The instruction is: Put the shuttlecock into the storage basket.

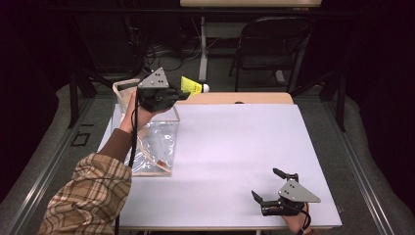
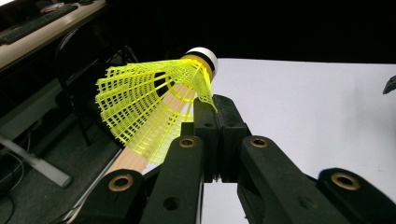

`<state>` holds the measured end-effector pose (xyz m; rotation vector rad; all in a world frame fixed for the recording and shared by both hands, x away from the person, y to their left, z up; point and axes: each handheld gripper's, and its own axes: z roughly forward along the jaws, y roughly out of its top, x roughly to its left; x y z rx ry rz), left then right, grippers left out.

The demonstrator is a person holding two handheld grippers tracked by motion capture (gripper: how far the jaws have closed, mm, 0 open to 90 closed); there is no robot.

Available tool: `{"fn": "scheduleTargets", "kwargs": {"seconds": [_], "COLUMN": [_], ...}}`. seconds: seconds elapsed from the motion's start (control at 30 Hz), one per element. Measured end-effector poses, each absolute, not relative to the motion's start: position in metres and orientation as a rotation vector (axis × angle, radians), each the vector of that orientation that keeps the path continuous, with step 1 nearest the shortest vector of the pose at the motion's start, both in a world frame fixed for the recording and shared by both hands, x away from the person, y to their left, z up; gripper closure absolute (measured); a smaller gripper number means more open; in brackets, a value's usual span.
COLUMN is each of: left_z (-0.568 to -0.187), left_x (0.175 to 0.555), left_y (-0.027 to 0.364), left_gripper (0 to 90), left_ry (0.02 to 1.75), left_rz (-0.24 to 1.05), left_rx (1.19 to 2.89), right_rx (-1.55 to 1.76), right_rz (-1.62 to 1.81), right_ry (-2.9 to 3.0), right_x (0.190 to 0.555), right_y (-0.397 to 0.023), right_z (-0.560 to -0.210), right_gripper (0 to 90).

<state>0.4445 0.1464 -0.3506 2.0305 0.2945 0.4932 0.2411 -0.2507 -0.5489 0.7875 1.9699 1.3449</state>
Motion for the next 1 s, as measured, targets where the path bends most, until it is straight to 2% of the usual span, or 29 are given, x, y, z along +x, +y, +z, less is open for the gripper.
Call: {"fn": "scheduleTargets", "kwargs": {"seconds": [1.0], "left_z": [-0.341], "left_x": [0.445], "left_y": [0.191], "left_gripper": [89.7], "left_ry": [0.391], "left_rz": [0.579], "left_rx": [1.998], "right_rx": [0.785], "right_rz": [1.345], "right_ry": [1.972], "right_x": [0.241], "right_y": [-0.250], "right_z": [-0.549], "right_gripper": [0.0]}}
